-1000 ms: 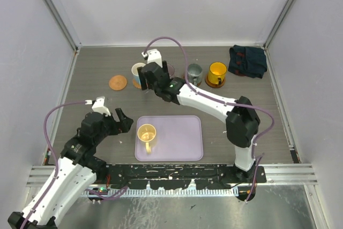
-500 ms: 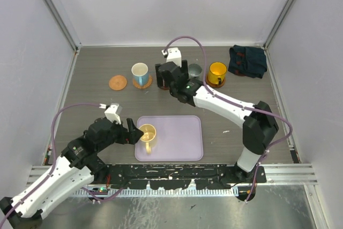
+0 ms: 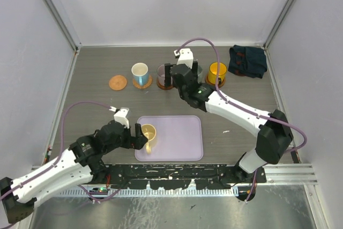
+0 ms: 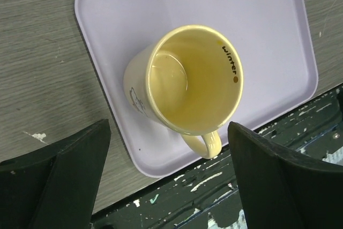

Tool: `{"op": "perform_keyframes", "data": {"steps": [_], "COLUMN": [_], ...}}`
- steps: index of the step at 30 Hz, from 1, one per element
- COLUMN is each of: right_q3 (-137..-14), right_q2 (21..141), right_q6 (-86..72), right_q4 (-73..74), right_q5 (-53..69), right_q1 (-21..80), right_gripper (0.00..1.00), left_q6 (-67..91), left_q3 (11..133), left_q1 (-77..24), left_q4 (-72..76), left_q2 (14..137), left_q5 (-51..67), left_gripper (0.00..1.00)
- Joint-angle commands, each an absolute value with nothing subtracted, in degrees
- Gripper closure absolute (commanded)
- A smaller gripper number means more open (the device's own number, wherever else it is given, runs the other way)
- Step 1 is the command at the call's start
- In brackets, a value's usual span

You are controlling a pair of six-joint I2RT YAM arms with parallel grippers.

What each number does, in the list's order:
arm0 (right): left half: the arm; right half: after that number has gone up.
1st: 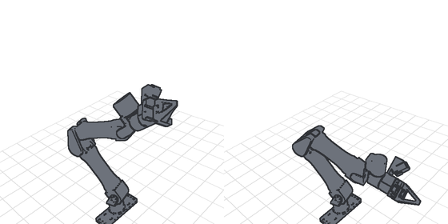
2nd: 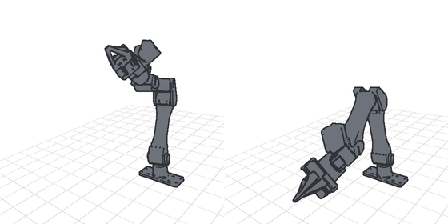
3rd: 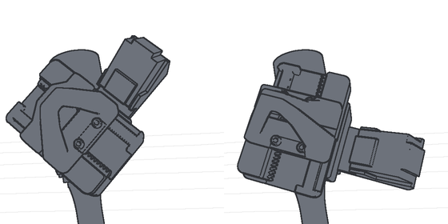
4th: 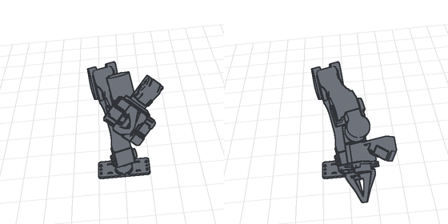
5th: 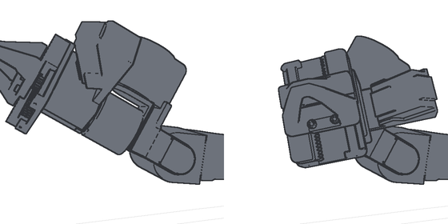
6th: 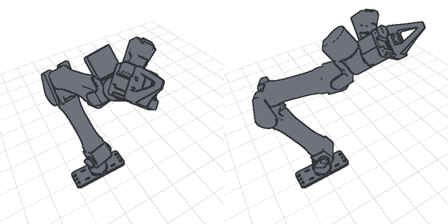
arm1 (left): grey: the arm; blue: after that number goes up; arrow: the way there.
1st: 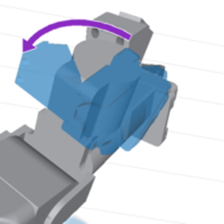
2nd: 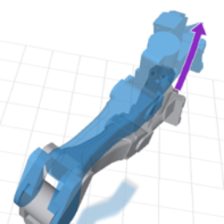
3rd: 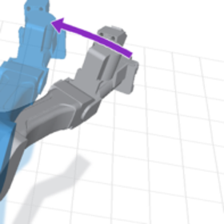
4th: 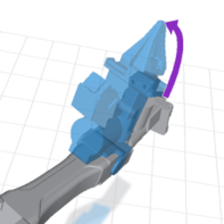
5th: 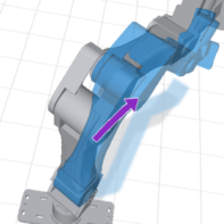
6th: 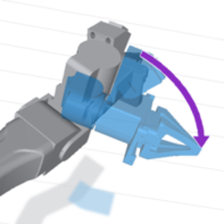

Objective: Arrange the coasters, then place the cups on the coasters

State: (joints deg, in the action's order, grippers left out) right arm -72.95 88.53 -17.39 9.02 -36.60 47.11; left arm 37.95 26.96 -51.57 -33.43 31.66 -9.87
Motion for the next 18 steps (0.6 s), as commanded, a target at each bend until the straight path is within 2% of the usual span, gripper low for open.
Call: {"op": "perform_keyframes", "data": {"steps": [1, 18], "right_q3": [-71.86, -62.97], "right_q2": [85.37, 80.12], "right_q6": [-18.44, -21.89], "right_q4": [6.39, 6.02], "right_q5": [-37.34, -36.43], "right_q1": [46.68, 46.26], "right_gripper": [0.16, 0.18], "left_q6": [39.18, 43.38], "left_q3": [28.62, 34.08], "left_q1": [-54.48, -61.11], "left_q4": [-31.57, -31.90], "left_q2": [34.57, 50.60], "left_q5": [-14.20, -20.05], "left_gripper": [0.08, 0.10]}}
